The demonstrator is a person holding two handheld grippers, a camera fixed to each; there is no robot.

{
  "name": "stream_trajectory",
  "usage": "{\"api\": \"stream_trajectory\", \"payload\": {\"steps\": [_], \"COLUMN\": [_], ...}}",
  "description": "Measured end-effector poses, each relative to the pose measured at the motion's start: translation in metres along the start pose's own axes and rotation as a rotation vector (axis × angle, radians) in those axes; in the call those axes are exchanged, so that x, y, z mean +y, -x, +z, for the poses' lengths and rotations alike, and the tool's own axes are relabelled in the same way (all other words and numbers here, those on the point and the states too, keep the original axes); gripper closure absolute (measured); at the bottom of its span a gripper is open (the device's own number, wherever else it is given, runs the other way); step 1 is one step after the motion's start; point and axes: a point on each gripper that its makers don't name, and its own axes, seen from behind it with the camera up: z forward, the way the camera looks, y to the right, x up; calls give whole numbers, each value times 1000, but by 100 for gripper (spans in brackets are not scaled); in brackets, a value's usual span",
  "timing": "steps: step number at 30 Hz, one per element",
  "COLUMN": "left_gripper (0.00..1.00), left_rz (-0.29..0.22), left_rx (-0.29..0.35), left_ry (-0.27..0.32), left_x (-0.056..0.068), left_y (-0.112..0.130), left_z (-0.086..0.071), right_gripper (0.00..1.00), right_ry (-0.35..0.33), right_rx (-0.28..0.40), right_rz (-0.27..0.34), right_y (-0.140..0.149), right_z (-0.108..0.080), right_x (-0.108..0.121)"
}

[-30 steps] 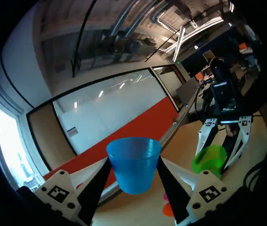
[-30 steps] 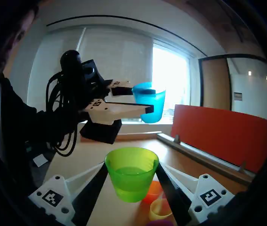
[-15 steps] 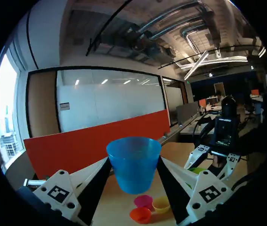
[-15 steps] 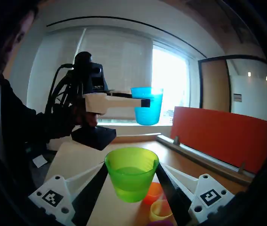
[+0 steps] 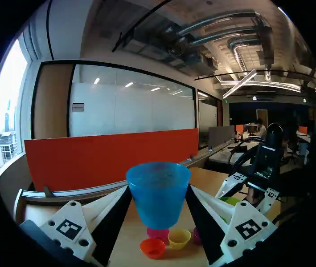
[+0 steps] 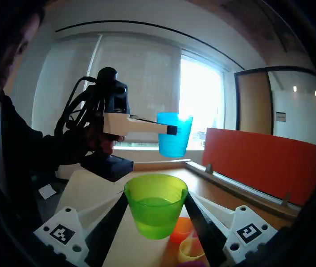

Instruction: Pour water

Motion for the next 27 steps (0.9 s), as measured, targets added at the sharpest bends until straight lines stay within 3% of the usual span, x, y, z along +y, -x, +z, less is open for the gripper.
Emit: {"api": "stream_trajectory", "payload": {"steps": [14, 27], "left_gripper": [18, 17], "left_rz": [39, 85], "left_rx": [-78, -175], "left_ry": [11, 24], "left_x": [2, 3], "left_y": [25, 64], "left_z": [-4, -13], "right_gripper": [10, 9], "right_ry": [-6, -19], "right_rx": [-26, -69], "right_rz": [20, 25], "right_y": [5, 17], "right_z": [-5, -19], "right_x": [-2, -3]}}
